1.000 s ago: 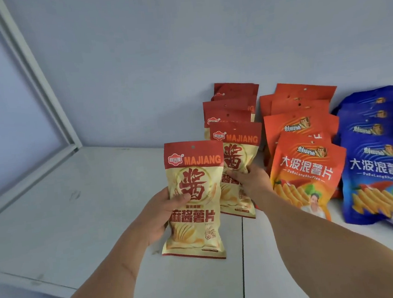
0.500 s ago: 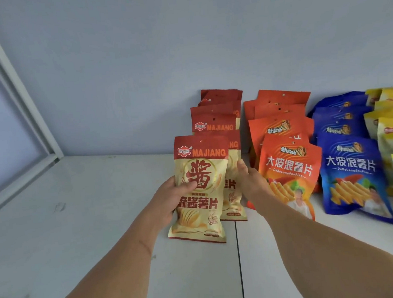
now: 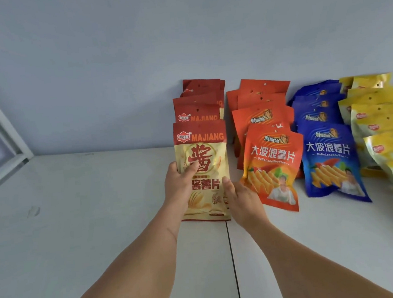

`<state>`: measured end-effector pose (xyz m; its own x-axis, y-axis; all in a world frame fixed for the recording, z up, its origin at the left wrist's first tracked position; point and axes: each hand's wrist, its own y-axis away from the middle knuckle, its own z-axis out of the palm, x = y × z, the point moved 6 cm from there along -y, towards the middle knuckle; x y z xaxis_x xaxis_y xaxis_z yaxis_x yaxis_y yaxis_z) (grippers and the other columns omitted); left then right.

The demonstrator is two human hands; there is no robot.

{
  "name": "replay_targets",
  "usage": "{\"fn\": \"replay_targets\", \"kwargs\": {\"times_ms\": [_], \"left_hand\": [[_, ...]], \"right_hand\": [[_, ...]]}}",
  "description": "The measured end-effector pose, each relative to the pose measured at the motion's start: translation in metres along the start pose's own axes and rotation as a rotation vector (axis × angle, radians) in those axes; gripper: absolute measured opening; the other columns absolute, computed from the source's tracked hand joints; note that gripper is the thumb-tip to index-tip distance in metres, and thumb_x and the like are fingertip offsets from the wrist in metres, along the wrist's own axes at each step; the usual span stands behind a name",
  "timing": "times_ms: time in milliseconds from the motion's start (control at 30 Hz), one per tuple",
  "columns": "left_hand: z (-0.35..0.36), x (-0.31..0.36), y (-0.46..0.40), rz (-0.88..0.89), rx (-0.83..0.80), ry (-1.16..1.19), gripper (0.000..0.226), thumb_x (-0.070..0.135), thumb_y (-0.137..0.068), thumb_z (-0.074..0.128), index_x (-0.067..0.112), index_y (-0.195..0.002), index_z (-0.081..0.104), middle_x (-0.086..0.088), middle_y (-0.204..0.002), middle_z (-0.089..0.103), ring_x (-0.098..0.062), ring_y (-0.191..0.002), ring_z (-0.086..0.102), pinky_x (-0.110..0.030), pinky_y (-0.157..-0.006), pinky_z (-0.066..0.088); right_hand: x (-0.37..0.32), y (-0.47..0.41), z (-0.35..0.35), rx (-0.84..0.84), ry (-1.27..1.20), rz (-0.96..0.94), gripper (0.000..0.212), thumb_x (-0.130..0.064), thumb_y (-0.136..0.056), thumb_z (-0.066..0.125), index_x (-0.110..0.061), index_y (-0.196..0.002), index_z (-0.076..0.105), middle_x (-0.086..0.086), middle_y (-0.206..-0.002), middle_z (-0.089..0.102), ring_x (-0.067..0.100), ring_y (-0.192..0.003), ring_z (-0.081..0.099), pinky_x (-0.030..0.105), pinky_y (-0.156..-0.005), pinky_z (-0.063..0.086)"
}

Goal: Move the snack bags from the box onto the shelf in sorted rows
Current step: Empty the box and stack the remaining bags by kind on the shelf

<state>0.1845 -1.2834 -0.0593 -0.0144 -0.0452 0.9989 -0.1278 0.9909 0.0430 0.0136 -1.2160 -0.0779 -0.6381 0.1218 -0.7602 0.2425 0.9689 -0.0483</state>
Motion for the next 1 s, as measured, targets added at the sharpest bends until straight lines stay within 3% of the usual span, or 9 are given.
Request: {"fn": "replay_targets", "kwargs": {"times_ms": [133,300,400,500,567,633,733,833,1000], "left_hand": [[0.008,-0.009,-0.005,0.047,0.044,-0.036,0.034,0.04,-0.089,0.073,0.019,-0.11,0.057,0.003,-0.098,0.072,-0.014,-0.084,0.072,-0.028,-0.066,0.056],[0.011,-0.013,-0.008,0.074,0.079,-0.077,0.037,0.04,-0.089,0.073,0.018,-0.112,0.056,0.002,-0.099,0.071,-0.015,-0.083,0.072,-0.025,-0.062,0.053],[0.011,-0.007,-0.004,0.091,0.086,-0.184,0.048,0.044,-0.09,0.071,0.017,-0.123,0.051,0.003,-0.105,0.069,-0.007,-0.079,0.067,-0.02,-0.059,0.049],[0.003,-0.001,0.006,0.087,0.099,-0.325,0.065,0.053,-0.093,0.063,0.015,-0.141,0.04,-0.001,-0.125,0.063,-0.017,-0.097,0.067,-0.027,-0.073,0.052],[-0.011,0.003,0.019,0.107,0.141,-0.462,0.068,0.054,-0.096,0.056,0.012,-0.146,0.038,-0.005,-0.141,0.054,-0.024,-0.119,0.06,-0.037,-0.09,0.05],[-0.029,0.006,0.042,0.174,0.164,-0.67,0.059,0.051,-0.099,0.051,0.011,-0.143,0.045,-0.006,-0.143,0.053,-0.025,-0.125,0.056,-0.04,-0.097,0.047],[-0.056,0.007,0.095,0.288,0.157,-1.018,0.044,0.042,-0.102,0.048,0.013,-0.134,0.056,-0.006,-0.135,0.059,-0.027,-0.119,0.059,-0.04,-0.093,0.048],[-0.082,-0.003,0.167,0.366,0.146,-1.356,0.04,0.037,-0.105,0.042,0.013,-0.131,0.06,-0.007,-0.13,0.063,-0.029,-0.113,0.06,-0.042,-0.092,0.05],[-0.125,-0.041,0.298,0.272,0.134,-1.613,0.037,0.035,-0.106,0.036,0.014,-0.12,0.063,-0.004,-0.117,0.066,-0.026,-0.102,0.063,-0.039,-0.081,0.05]], "right_hand": [[0.001,-0.002,0.01,-0.029,0.014,-0.026,0.081,-0.081,-0.088,0.011,-0.024,-0.101,0.066,0.0,-0.099,0.069,0.02,-0.094,0.063,0.04,-0.086,0.053],[0.004,-0.006,0.013,-0.101,0.022,-0.016,0.086,-0.088,-0.084,0.009,-0.026,-0.107,0.065,-0.002,-0.104,0.071,0.019,-0.098,0.064,0.043,-0.09,0.053],[0.005,-0.007,0.007,-0.152,0.055,-0.01,0.088,-0.088,-0.084,0.009,-0.024,-0.108,0.065,0.0,-0.104,0.071,0.02,-0.098,0.065,0.045,-0.09,0.054],[0.0,-0.002,-0.002,-0.186,0.128,-0.016,0.082,-0.079,-0.091,0.013,-0.018,-0.106,0.065,0.004,-0.101,0.07,0.022,-0.095,0.065,0.042,-0.087,0.054],[-0.002,0.003,-0.01,-0.173,0.25,-0.045,0.071,-0.068,-0.098,0.019,-0.011,-0.104,0.062,0.011,-0.099,0.067,0.029,-0.093,0.063,0.04,-0.083,0.052],[-0.003,0.015,-0.019,-0.126,0.343,-0.065,0.064,-0.061,-0.101,0.024,-0.009,-0.111,0.06,0.014,-0.108,0.065,0.033,-0.1,0.061,0.04,-0.084,0.05],[-0.008,0.047,-0.028,-0.115,0.466,-0.153,0.061,-0.059,-0.101,0.029,-0.012,-0.129,0.056,0.011,-0.128,0.059,0.031,-0.118,0.056,0.042,-0.093,0.048],[-0.02,0.097,-0.023,-0.201,0.567,-0.363,0.055,-0.053,-0.103,0.032,-0.015,-0.137,0.052,0.009,-0.139,0.053,0.03,-0.128,0.048,0.041,-0.101,0.042],[-0.027,0.204,0.004,-0.366,0.683,-0.685,0.049,-0.046,-0.106,0.029,-0.017,-0.137,0.051,0.005,-0.136,0.054,0.026,-0.124,0.049,0.039,-0.104,0.041]]}}
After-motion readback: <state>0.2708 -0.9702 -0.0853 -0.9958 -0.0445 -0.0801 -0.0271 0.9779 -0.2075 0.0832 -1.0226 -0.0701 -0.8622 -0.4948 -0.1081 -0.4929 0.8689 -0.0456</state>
